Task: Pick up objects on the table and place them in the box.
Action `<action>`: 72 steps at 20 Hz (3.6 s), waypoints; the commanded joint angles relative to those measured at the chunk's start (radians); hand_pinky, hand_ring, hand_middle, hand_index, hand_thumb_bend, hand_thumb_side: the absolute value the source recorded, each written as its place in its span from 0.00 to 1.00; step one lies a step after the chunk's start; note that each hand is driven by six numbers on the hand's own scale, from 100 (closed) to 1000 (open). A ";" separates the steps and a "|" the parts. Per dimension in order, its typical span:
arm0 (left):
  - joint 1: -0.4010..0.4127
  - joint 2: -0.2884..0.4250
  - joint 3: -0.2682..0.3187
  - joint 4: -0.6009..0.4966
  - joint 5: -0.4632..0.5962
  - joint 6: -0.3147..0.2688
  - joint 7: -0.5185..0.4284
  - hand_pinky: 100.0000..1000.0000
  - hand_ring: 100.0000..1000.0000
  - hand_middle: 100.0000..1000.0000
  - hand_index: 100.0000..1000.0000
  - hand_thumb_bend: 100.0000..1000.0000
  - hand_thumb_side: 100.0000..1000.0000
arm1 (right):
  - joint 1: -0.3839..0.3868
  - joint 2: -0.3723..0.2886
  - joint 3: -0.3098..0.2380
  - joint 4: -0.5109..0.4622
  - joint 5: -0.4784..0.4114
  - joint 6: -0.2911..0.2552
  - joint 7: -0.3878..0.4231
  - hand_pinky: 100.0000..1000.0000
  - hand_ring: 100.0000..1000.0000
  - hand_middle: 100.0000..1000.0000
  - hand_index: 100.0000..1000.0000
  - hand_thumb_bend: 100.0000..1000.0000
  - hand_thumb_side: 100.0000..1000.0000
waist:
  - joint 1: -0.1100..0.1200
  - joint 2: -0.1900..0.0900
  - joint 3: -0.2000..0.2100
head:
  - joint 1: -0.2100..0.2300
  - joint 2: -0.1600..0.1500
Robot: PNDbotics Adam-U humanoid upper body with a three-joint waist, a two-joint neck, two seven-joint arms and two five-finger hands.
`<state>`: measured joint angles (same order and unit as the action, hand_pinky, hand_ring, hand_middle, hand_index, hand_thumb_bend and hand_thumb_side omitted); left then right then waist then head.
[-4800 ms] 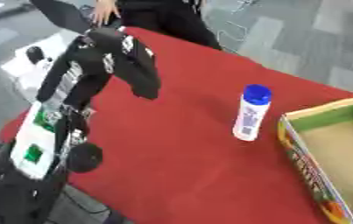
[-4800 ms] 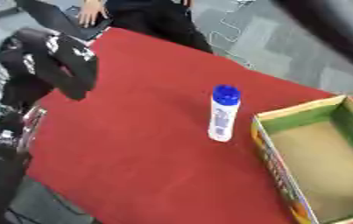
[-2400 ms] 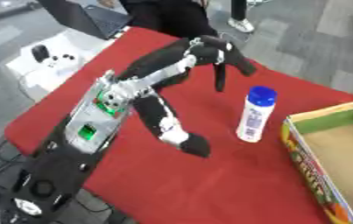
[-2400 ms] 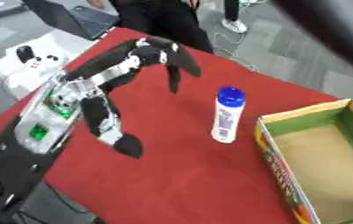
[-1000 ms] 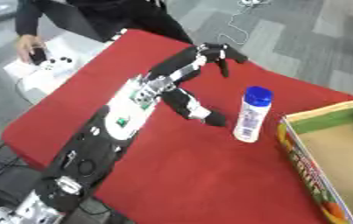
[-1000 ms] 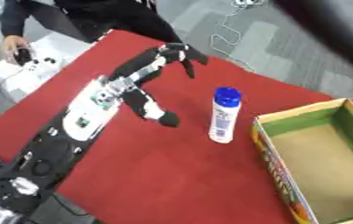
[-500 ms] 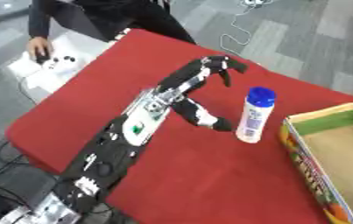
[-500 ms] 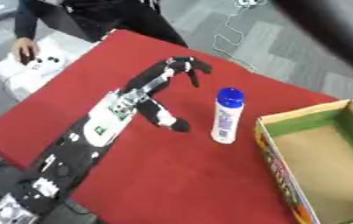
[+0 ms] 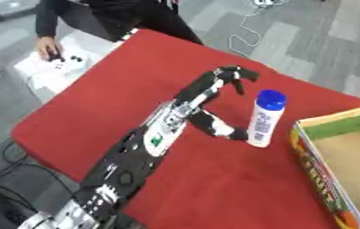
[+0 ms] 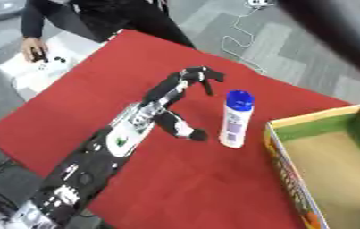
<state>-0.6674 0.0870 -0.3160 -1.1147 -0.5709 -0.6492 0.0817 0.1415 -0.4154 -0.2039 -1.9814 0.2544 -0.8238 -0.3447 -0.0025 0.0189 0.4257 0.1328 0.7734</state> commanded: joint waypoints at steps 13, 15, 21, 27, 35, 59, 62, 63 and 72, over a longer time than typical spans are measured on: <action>-0.024 -0.030 0.003 0.041 -0.068 -0.019 0.005 0.62 0.52 0.70 0.87 0.70 0.84 | -0.009 -0.026 -0.003 -0.019 0.003 0.010 0.035 0.00 0.20 0.25 0.32 0.03 0.92 | 0.000 -0.012 -0.005 | 0.030 -0.003; -0.024 -0.028 0.006 0.044 -0.074 -0.021 0.010 0.62 0.52 0.70 0.87 0.70 0.84 | -0.009 -0.027 -0.004 -0.019 0.001 0.011 0.036 0.00 0.20 0.25 0.32 0.03 0.92 | 0.001 -0.013 -0.004 | 0.031 -0.003; -0.050 -0.004 0.023 0.038 -0.072 -0.013 0.018 0.63 0.52 0.69 0.87 0.71 0.83 | -0.007 -0.027 -0.005 -0.019 -0.001 0.011 0.039 0.00 0.20 0.25 0.32 0.03 0.92 | 0.001 -0.015 -0.003 | 0.026 -0.004; -0.115 0.013 0.060 0.107 -0.060 -0.010 -0.012 0.62 0.51 0.68 0.87 0.68 0.82 | -0.009 -0.029 -0.005 -0.019 -0.009 0.016 0.042 0.00 0.20 0.25 0.32 0.03 0.92 | 0.004 -0.016 -0.007 | 0.035 -0.014; -0.156 -0.008 0.085 0.226 -0.068 -0.058 -0.082 0.62 0.50 0.68 0.87 0.66 0.91 | -0.024 -0.032 -0.001 -0.019 -0.024 0.016 0.055 0.00 0.20 0.25 0.32 0.03 0.92 | 0.002 -0.009 -0.021 | 0.044 -0.029; -0.188 -0.034 0.117 0.335 -0.197 -0.118 -0.077 0.65 0.51 0.69 0.88 0.66 0.95 | -0.056 -0.036 0.008 -0.019 -0.071 0.024 0.103 0.00 0.20 0.26 0.33 0.03 0.92 | -0.002 0.000 -0.048 | 0.078 -0.019; -0.192 -0.037 0.121 0.344 -0.214 -0.118 -0.070 0.66 0.51 0.69 0.88 0.66 0.96 | -0.058 -0.036 0.007 -0.019 -0.076 0.027 0.110 0.00 0.20 0.26 0.33 0.03 0.93 | -0.003 0.001 -0.050 | 0.087 -0.016; -0.193 -0.038 0.122 0.346 -0.219 -0.118 -0.067 0.66 0.51 0.69 0.88 0.66 0.96 | -0.058 -0.036 0.007 -0.019 -0.077 0.028 0.112 0.00 0.20 0.26 0.33 0.03 0.93 | -0.003 0.001 -0.050 | 0.089 -0.016; -0.216 -0.023 0.149 0.386 -0.281 -0.107 -0.038 0.67 0.51 0.72 0.88 0.65 0.95 | -0.063 -0.039 0.007 -0.019 -0.092 0.029 0.128 0.00 0.20 0.26 0.32 0.03 0.93 | -0.002 0.001 -0.053 | 0.126 -0.008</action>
<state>-0.8549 0.0511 -0.1785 -0.7240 -0.8412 -0.7569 0.0353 0.0884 -0.4251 -0.1916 -1.9814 0.1684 -0.7943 -0.2218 -0.0040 0.0270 0.3730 0.2458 0.7669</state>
